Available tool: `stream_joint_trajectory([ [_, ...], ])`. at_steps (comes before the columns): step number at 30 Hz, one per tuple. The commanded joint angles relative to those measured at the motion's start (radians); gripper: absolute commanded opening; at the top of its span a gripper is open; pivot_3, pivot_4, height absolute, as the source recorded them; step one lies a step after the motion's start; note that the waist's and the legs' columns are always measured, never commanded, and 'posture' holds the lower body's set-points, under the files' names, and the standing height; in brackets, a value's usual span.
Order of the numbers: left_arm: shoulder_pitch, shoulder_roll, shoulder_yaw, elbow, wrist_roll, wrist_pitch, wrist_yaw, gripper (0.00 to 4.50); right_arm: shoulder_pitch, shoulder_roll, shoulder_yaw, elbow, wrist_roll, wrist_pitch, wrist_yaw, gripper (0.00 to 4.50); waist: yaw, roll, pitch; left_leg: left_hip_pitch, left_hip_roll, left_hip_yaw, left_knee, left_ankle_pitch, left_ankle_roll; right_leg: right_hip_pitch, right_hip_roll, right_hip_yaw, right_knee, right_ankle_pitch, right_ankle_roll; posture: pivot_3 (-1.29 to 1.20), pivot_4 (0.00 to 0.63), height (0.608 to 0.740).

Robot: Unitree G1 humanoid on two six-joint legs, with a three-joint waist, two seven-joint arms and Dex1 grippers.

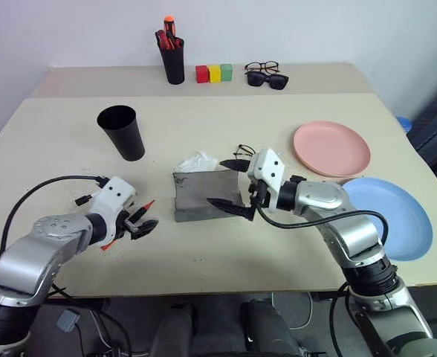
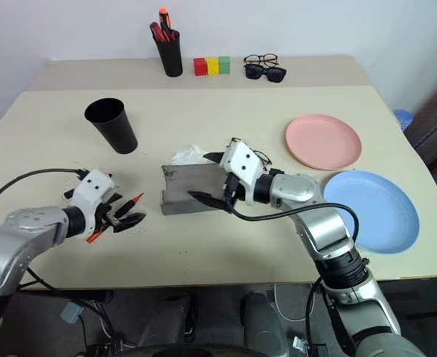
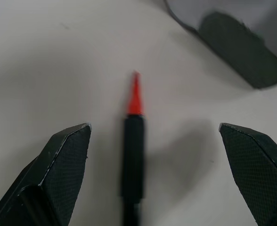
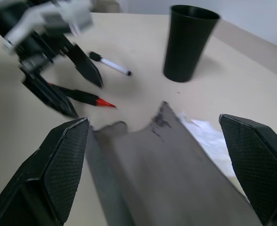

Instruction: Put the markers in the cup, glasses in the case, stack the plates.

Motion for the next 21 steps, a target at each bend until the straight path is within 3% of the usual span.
stream_joint_trajectory([
  [1, -0.035, 0.019, -0.011, 0.031, 0.005, 0.089, 0.012, 3.65, 0.001, 0.004, -0.003, -0.054, 0.008, -0.007, -0.007, 4.50, 0.000, 0.000, 0.000, 0.000, 0.000, 0.000, 0.000, 0.000, 0.000, 0.000, 0.000, 0.000, 0.000, 0.000, 0.000, 0.00, 0.150, 0.740],
  [8, -0.058, 0.016, 0.002, 0.047, 0.021, 0.100, 0.031, 0.18, 0.023, 0.012, 0.007, -0.062, 0.004, -0.015, -0.014, 4.50, -0.001, 0.000, 0.000, 0.000, 0.000, 0.000, 0.000, 0.000, 0.000, 0.000, 0.000, 0.000, 0.001, 0.000, 0.000, 0.00, 0.150, 0.740],
  [11, -0.078, -0.029, 0.073, 0.057, 0.013, 0.047, 0.053, 0.03, 0.014, 0.021, 0.011, -0.052, 0.003, -0.022, -0.014, 4.50, -0.001, 0.000, 0.000, 0.000, 0.000, 0.000, 0.000, 0.000, 0.000, 0.000, 0.000, 0.000, 0.001, 0.000, 0.000, 0.00, 0.150, 0.740],
  [13, -0.122, -0.123, 0.194, 0.068, -0.006, -0.116, 0.085, 0.03, 0.002, 0.028, 0.016, -0.043, 0.002, -0.029, -0.010, 4.50, 0.003, -0.001, 0.000, 0.000, 0.000, 0.000, 0.000, 0.000, 0.000, 0.000, 0.000, 0.000, 0.001, 0.000, 0.000, 0.00, 0.150, 0.740],
  [17, -0.211, -0.237, 0.312, 0.048, -0.045, -0.310, 0.104, 0.03, -0.025, 0.046, 0.016, -0.019, -0.001, -0.042, -0.011, 4.50, 0.007, -0.003, 0.001, -0.002, 0.000, -0.002, 0.002, 0.001, -0.001, -0.001, -0.001, -0.002, 0.001, 0.000, 0.000, 0.00, 0.150, 0.740],
  [21, -0.435, -0.320, 0.367, 0.185, -0.013, -0.499, 0.212, 0.03, -0.101, 0.126, -0.008, 0.055, -0.023, -0.088, -0.086, 4.50, 0.007, -0.003, 0.001, -0.002, -0.002, -0.002, 0.002, 0.001, -0.001, 0.000, -0.001, -0.002, 0.001, 0.000, 0.000, 0.00, 0.150, 0.740],
])
